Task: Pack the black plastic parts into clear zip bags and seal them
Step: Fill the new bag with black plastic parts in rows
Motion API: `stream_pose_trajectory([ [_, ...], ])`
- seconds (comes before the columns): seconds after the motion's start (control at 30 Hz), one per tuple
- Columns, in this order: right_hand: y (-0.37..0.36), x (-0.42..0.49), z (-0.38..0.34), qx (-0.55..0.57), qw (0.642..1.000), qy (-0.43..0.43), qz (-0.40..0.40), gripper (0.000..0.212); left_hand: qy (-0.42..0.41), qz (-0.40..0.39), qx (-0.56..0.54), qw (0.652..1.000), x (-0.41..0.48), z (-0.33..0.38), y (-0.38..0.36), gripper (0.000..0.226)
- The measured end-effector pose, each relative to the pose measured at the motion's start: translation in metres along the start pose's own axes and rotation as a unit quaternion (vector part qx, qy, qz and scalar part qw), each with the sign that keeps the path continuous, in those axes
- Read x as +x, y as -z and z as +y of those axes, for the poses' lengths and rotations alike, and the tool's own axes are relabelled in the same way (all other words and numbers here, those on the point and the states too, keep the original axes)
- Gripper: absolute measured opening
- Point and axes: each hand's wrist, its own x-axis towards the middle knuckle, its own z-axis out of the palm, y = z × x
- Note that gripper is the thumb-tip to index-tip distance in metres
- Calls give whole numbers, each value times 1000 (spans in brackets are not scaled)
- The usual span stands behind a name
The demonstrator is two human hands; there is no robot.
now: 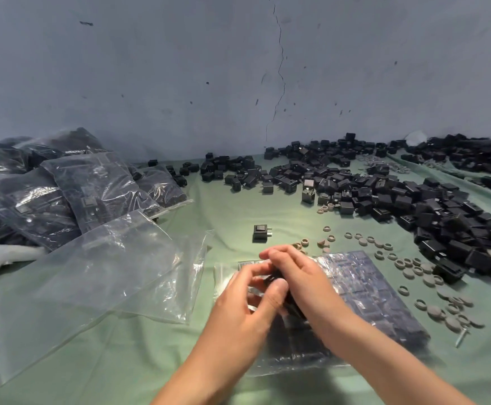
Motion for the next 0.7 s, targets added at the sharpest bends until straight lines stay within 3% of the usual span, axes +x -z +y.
stream_pose_trajectory([
  [0.13, -9, -10, -2, -15, 999, 11, -32, 36, -8, -24, -17, 1000, -1, -2, 5, 27],
  [0.2, -10, -14, -2, -15, 999, -5, -48, 47, -38, -42, 73, 996, -2, -2, 10, 23],
  [0.3, -12, -16, 0, -29, 998, -1, -56, 48, -71, -39, 161, 984, -2, 1, 20, 15],
  [0.47, 14, 1, -5, -52, 998, -37, 28, 19, 68, 47, 243, 967, 5, -8, 84, 18],
  [0.57, 34, 10, -11, -48, 994, -41, 90, 17, 119, -8, 358, 926, 1, -18, 104, 21],
  [0.7, 48, 16, -12, -51, 987, -52, 145, 20, 152, -34, 320, 934, 6, -25, 93, 6],
])
